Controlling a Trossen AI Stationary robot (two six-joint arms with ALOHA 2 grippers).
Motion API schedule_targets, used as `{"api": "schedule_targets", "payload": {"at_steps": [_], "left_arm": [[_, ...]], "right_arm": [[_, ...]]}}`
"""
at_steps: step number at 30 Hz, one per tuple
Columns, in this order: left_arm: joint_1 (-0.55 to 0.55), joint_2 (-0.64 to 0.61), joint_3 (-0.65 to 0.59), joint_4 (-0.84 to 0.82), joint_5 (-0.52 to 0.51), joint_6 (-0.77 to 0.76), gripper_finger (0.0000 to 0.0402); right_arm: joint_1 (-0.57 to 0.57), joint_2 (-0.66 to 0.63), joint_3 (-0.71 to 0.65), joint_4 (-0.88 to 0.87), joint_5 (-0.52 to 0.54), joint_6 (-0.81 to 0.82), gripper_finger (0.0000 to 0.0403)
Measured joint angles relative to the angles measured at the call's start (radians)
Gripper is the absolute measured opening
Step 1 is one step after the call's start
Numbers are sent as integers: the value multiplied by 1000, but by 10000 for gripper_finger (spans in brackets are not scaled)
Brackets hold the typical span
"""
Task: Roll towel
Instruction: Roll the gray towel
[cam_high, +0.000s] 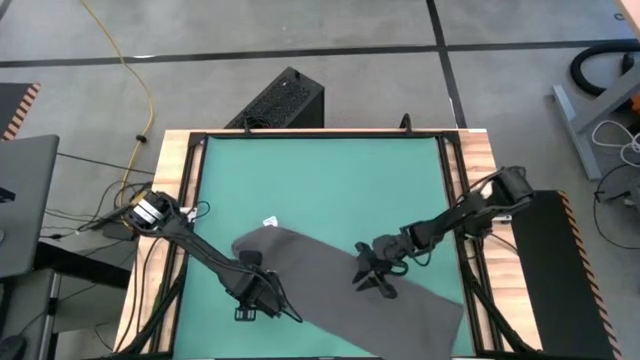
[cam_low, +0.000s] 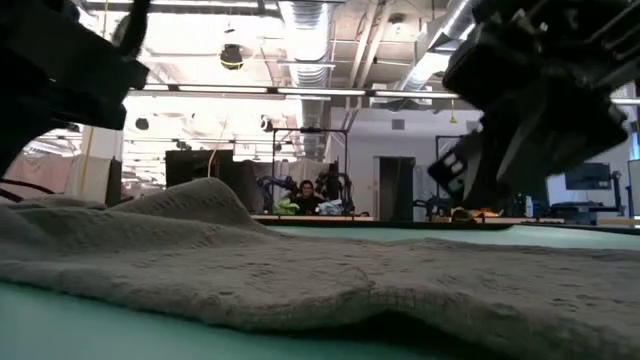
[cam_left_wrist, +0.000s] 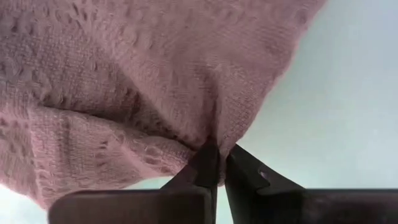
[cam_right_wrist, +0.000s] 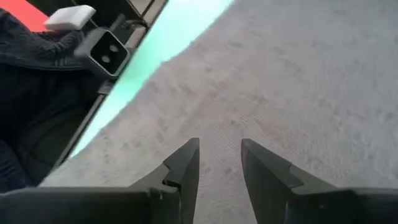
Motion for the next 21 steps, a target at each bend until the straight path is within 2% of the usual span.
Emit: {"api": "schedule_targets", "payload": {"at_steps": [3, 7, 14, 18, 21], "left_arm": [[-5, 0, 7, -33, 1, -22, 40], [2, -5, 69, -158, -36, -49, 84], [2, -5, 233, -342, -238, -21, 146], [42, -6, 298, -320, -435, 92, 161], [129, -7, 303, -232, -474, 209, 163]], "right_arm": [[1, 50, 1, 25, 0, 6, 134], [3, 95, 1, 30, -2, 34, 129], [2, 91, 1, 24, -2, 42, 128], [2, 90, 2, 23, -2, 41, 128], [2, 90, 2, 23, -2, 38, 128]]}}
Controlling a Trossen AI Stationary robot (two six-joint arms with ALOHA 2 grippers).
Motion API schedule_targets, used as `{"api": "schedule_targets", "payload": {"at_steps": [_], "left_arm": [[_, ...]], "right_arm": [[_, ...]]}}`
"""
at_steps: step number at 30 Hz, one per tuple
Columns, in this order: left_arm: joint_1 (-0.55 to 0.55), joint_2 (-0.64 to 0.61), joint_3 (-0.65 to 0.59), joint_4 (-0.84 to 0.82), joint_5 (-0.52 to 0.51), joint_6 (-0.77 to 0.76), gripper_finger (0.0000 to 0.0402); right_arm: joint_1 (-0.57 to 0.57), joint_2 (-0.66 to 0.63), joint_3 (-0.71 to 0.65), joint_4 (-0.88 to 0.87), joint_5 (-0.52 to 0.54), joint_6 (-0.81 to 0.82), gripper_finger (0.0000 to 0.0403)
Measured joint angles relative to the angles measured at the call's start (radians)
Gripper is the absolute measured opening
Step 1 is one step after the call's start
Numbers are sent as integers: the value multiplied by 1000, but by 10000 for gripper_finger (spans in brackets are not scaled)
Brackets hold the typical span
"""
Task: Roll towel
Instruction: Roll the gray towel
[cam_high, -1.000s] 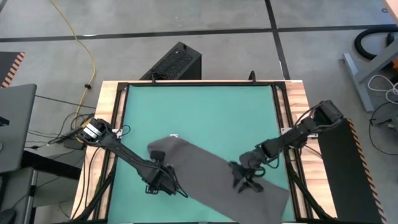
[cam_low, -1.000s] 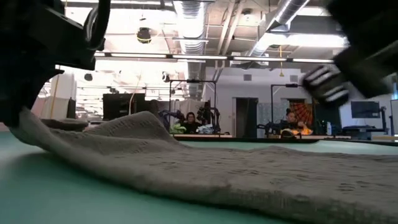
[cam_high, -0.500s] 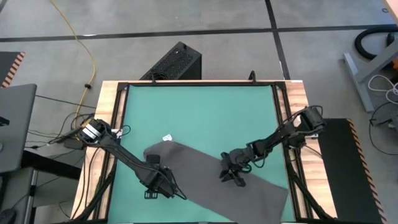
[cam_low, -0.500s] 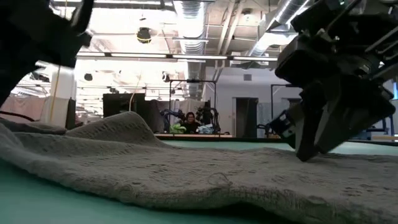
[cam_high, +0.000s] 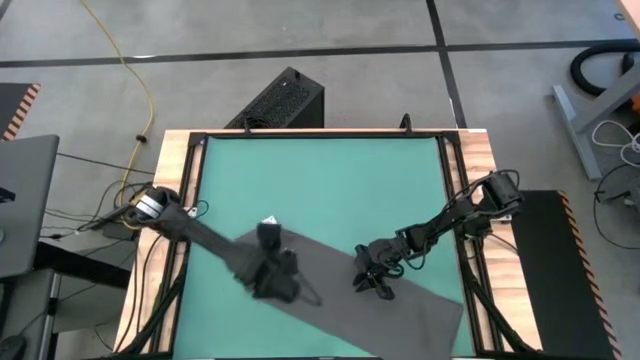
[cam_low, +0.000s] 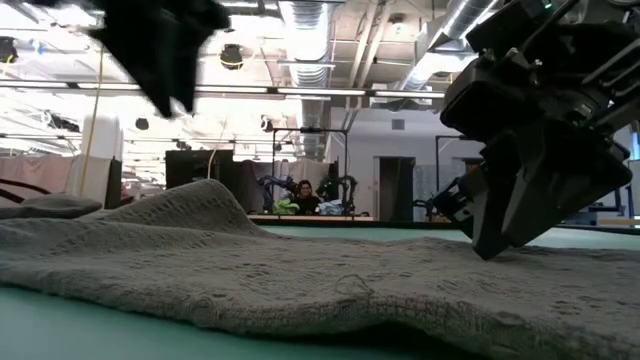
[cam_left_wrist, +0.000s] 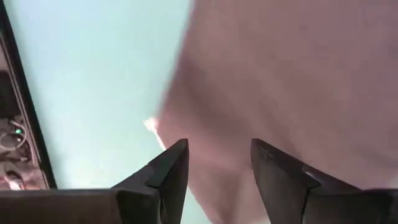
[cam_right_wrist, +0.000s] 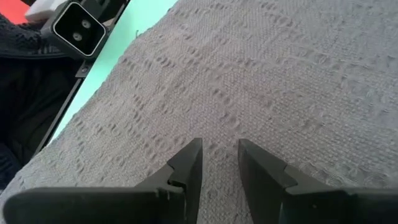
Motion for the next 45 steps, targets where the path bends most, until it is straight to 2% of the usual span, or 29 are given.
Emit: {"api": "schedule_targets", "payload": {"at_steps": [5, 10, 13, 17, 20, 22, 27, 31, 36, 45], "left_arm": [[177, 0, 0, 157, 18, 253, 158], [380, -53, 10, 125, 130, 347, 158], [501, -100, 3, 122, 172, 253, 158], [666, -122, -49, 120, 269, -38, 158], [740, -120, -124, 159, 380, -86, 158], [760, -120, -177, 234, 447, -69, 158], [770, -119, -258, 296, 500, -70, 158], [745, -119, -328, 310, 549, -120, 158], [700, -118, -425, 456, 681, -181, 158], [597, -118, -528, 434, 624, -216, 156]], "right_arm": [[0, 0, 0, 1, 0, -1, 128], [6, 0, 0, -3, 0, -15, 128], [6, 0, 0, -4, 0, -39, 128], [6, 0, 0, 0, 0, -53, 128], [7, 0, 0, -5, 0, -53, 128], [15, 0, 0, -10, 0, -50, 128], [41, 0, 0, -10, 0, -50, 128], [48, -1, 0, -10, 1, -51, 128], [48, -1, 0, -9, 1, -51, 128], [43, -1, 0, 3, 6, -57, 128]]}}
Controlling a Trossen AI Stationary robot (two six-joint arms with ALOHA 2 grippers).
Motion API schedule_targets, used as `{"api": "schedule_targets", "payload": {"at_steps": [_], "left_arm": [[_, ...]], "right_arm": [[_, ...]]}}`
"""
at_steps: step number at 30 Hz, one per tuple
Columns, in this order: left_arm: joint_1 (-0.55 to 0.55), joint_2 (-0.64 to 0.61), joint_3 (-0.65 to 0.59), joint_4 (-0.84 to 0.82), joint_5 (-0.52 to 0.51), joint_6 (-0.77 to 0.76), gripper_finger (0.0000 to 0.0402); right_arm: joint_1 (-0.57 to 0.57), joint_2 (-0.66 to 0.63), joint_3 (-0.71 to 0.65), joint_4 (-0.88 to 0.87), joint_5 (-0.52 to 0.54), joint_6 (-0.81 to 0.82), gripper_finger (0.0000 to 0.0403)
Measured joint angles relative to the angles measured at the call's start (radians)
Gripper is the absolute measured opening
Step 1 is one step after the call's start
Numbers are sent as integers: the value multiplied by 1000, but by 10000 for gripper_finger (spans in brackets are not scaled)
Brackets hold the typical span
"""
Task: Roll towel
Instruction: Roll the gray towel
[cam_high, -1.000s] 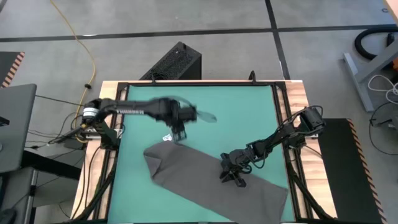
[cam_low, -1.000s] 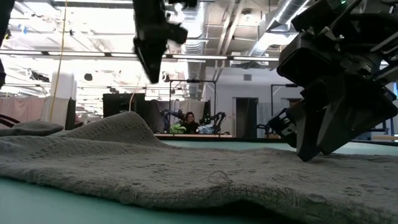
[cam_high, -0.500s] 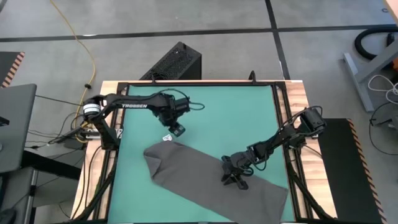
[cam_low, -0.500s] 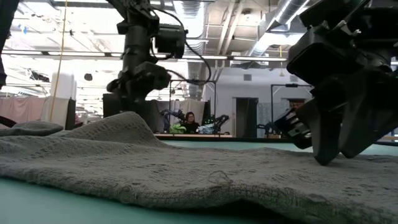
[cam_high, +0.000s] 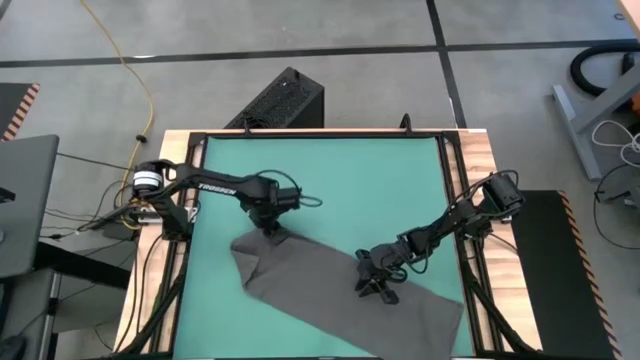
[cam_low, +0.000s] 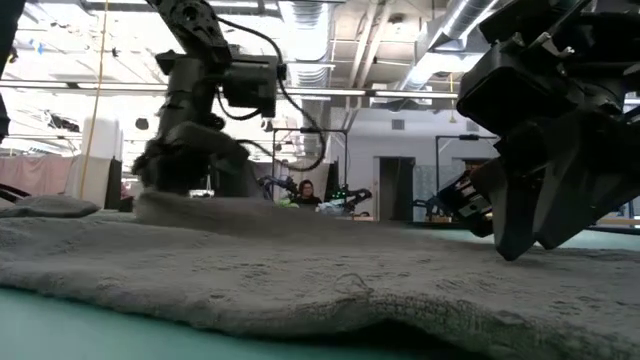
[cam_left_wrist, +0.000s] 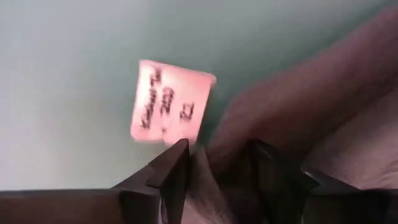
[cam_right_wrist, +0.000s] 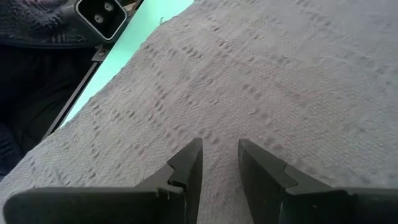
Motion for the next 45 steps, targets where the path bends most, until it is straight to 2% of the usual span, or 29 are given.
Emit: {"api": "schedule_targets", "payload": {"at_steps": [3, 8, 10, 20, 26, 31, 37, 40, 42, 45], "left_arm": [[-37, 0, -21, -69, -27, -37, 132], [-69, 0, 5, -283, -102, -70, 31], [-72, 0, 40, -359, -148, -88, 10], [-47, 0, 342, -747, -458, -122, 2], [25, -41, 486, -741, -632, -152, 5], [125, -39, 538, -694, -728, -51, 23], [283, -32, 532, -631, -724, 33, 52], [313, -32, 529, -598, -694, 56, 60], [303, -32, 525, -548, -627, 87, 62], [238, -33, 462, -381, -440, 153, 63]], "right_arm": [[-1, 0, 0, -1, 3, -1, 128], [0, 0, 0, -2, 5, -10, 128], [0, 0, 0, -6, 24, -15, 128], [0, 0, 4, -129, 156, -11, 128], [-13, 1, 4, -171, 188, 7, 128], [-14, 2, 2, -172, 192, 9, 128], [-21, 3, 1, -162, 191, 48, 128], [-25, 4, 1, -162, 194, 62, 128], [-25, 4, 1, -162, 194, 64, 128], [-18, 4, 1, -161, 197, 82, 128]]}}
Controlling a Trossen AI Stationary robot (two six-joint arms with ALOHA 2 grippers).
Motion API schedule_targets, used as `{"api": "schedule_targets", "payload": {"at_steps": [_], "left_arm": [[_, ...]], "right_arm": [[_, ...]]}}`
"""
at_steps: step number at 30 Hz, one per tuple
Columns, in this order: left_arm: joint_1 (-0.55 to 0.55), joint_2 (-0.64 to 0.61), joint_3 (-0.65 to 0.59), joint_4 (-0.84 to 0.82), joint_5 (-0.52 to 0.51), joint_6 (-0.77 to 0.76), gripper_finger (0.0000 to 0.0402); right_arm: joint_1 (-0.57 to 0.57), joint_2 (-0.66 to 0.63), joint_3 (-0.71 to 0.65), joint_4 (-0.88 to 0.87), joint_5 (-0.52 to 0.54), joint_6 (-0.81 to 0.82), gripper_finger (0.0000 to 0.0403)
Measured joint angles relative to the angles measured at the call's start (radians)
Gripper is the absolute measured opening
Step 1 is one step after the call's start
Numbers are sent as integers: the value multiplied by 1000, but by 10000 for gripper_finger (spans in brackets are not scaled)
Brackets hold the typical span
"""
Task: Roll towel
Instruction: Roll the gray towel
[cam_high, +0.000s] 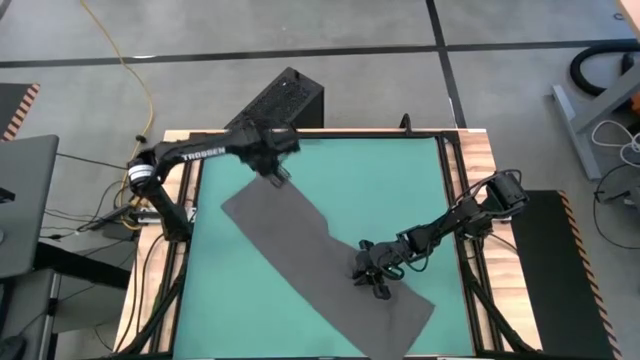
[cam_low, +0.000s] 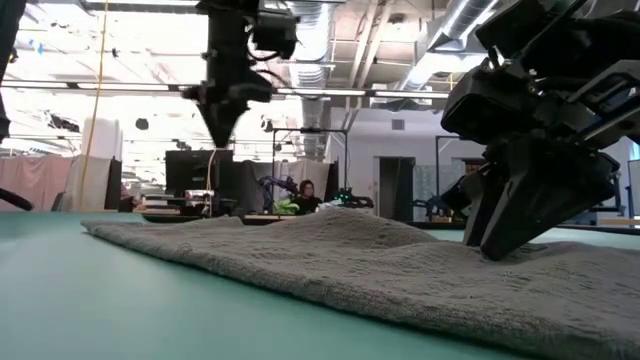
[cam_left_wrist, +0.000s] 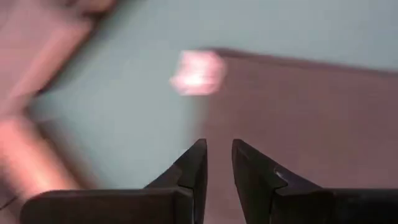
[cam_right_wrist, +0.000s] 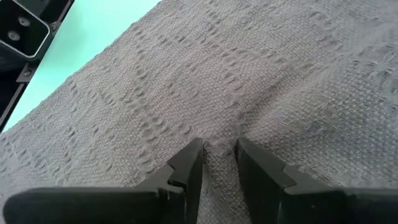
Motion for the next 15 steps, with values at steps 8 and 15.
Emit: {"api": "schedule_targets", "payload": {"at_steps": [8, 15], "left_arm": [[-169, 2, -280, 273, 78, 84, 47], [-121, 1, -468, 355, 47, -21, 20]], "right_arm": [[31, -17, -1, -4, 14, 8, 128], [51, -220, -5, -127, 4, -4, 128]]}}
